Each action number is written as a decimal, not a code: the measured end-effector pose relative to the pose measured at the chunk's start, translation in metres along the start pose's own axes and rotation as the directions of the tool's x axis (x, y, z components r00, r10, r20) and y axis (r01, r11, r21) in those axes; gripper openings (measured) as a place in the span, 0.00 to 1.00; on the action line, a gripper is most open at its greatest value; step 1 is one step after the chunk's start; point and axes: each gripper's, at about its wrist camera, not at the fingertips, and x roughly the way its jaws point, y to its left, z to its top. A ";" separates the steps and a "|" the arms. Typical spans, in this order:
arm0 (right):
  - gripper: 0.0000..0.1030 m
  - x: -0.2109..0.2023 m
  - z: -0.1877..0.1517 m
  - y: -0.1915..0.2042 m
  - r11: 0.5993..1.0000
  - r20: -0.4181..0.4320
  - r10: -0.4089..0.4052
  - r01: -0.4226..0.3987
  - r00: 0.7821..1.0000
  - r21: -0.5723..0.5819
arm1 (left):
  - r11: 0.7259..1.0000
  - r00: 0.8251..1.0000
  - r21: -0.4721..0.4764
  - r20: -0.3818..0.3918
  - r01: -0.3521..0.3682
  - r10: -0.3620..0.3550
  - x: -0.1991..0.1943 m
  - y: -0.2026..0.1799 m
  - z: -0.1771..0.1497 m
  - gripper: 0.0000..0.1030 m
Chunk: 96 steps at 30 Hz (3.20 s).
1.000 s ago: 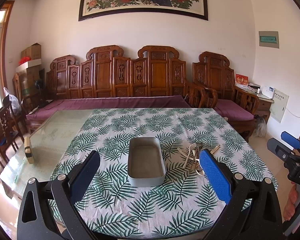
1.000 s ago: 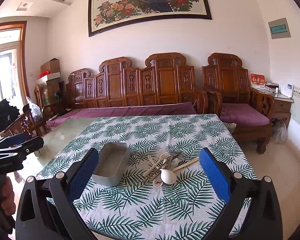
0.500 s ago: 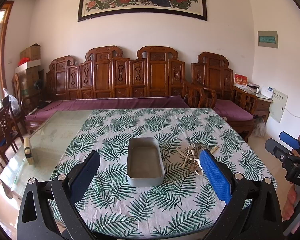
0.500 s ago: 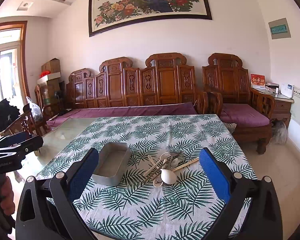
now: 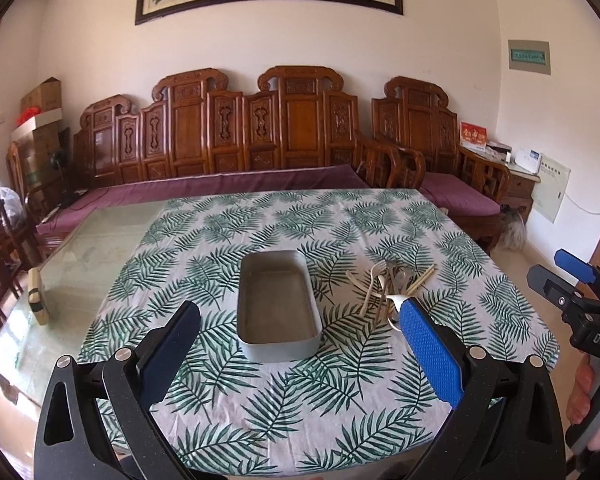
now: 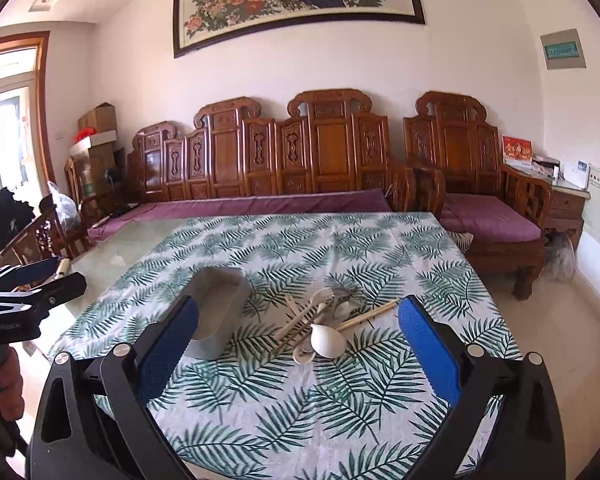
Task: Organize utensils
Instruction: 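Reach the left gripper into the utensil pile and grasp a white plastic fork, then carry the white fork into the grey tray with the left gripper while the right gripper grasps a wooden chopstick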
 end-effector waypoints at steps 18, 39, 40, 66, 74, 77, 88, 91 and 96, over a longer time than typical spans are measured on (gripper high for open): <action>0.66 0.127 -0.015 -0.064 1.000 -0.165 0.019 -0.017 0.986 0.018 | 0.985 0.976 0.083 -0.169 0.153 -0.138 0.118 -0.037 -0.002 0.87; 0.52 0.221 -0.057 -0.102 0.994 -0.311 0.087 -0.062 0.946 0.089 | 0.969 0.906 0.093 -0.385 0.230 -0.178 0.290 -0.087 -0.018 0.41; 0.52 0.221 -0.057 -0.103 0.994 -0.312 0.089 -0.064 0.946 0.091 | 0.969 0.904 0.097 -0.391 0.226 -0.172 0.295 -0.088 -0.019 0.40; 0.30 0.237 -0.048 -0.045 0.994 -0.399 0.110 -0.097 0.910 0.054 | 0.949 0.873 0.049 -0.408 0.313 -0.267 0.274 -0.057 -0.028 0.04; 0.29 0.269 -0.050 -0.019 0.990 -0.450 0.137 -0.105 0.883 0.096 | 0.945 0.895 0.045 -0.336 0.325 -0.292 0.243 -0.038 -0.011 0.04; 0.29 0.282 -0.055 -0.010 0.994 -0.485 0.107 -0.078 0.868 0.080 | 0.944 0.897 0.026 -0.324 0.328 -0.302 0.240 -0.030 -0.006 0.04; 0.29 0.312 -0.066 -0.004 0.998 -0.549 0.045 -0.010 0.834 0.066 | 0.946 0.904 -0.035 -0.288 0.321 -0.318 0.233 -0.004 0.005 0.04; 0.25 0.316 -0.068 0.001 0.999 -0.570 -0.003 0.027 0.822 0.034 | 0.947 0.905 -0.046 -0.286 0.317 -0.316 0.233 -0.001 0.007 0.04; 0.24 0.320 -0.069 0.003 0.997 -0.596 -0.043 0.073 0.802 0.026 | 0.945 0.907 -0.049 -0.269 0.324 -0.325 0.227 0.000 0.012 0.04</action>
